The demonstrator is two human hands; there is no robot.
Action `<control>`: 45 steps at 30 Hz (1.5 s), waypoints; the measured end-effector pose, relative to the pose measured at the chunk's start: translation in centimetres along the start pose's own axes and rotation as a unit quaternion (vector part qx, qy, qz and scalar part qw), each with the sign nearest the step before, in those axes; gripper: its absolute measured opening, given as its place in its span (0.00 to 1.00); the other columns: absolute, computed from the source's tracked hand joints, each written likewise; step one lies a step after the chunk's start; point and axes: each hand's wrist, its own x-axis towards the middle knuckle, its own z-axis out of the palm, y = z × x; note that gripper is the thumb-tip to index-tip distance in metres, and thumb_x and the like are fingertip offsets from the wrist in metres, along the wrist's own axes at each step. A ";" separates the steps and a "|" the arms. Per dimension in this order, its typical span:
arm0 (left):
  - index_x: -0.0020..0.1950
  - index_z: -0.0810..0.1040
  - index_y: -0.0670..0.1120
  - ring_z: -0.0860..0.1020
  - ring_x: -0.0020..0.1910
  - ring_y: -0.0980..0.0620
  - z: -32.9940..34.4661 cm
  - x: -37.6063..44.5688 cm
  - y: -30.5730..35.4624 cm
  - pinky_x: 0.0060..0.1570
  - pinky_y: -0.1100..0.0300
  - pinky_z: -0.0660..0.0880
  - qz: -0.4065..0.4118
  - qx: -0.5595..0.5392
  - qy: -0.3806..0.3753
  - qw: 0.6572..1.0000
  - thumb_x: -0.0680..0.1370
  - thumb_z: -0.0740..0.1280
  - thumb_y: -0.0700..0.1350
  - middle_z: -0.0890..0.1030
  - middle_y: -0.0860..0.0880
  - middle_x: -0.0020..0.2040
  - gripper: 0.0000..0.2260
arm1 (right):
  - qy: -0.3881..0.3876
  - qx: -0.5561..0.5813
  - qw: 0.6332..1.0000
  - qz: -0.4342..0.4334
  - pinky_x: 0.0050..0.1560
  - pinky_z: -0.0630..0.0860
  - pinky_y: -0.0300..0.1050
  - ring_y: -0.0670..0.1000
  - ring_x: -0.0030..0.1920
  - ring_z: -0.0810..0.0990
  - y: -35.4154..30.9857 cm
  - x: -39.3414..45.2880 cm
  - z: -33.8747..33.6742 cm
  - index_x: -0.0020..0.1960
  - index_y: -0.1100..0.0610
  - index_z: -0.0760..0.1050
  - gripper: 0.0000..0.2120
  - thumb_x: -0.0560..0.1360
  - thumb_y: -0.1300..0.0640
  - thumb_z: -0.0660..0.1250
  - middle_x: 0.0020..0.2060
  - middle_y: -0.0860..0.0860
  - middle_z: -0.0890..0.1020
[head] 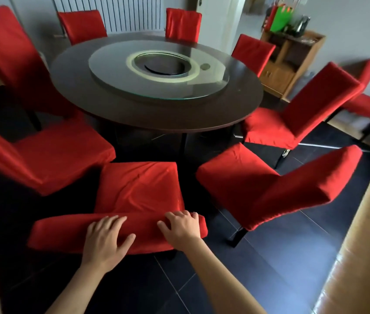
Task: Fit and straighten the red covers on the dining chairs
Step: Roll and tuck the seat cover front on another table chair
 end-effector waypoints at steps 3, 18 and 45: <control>0.61 0.80 0.45 0.78 0.58 0.42 0.2 0.0 -0.6 0.60 0.41 0.70 0.027 0.013 0.000 1.000 0.71 0.55 0.64 0.81 0.45 0.57 0.31 | 0.040 -0.004 0.999 0.004 0.67 0.56 0.60 0.57 0.61 0.73 -0.5 -0.3 0.9 0.58 0.51 0.76 0.24 0.78 0.37 0.51 0.56 0.52 0.80; 0.47 0.84 0.44 0.82 0.43 0.41 -1.0 0.8 -5.2 0.46 0.44 0.75 0.068 0.090 -0.027 0.993 0.68 0.40 0.78 0.84 0.45 0.42 0.47 | 0.180 0.011 0.983 0.047 0.62 0.66 0.60 0.54 0.51 0.78 -3.0 -5.1 4.5 0.49 0.50 0.79 0.23 0.75 0.37 0.51 0.44 0.47 0.82; 0.35 0.80 0.41 0.77 0.30 0.43 0.9 2.0 -7.6 0.37 0.49 0.71 0.101 0.052 0.134 0.984 0.73 0.43 0.74 0.79 0.47 0.29 0.41 | 0.314 -0.070 0.947 -0.017 0.37 0.76 0.48 0.53 0.26 0.75 -2.9 -2.5 4.7 0.28 0.55 0.72 0.18 0.69 0.43 0.59 0.24 0.49 0.76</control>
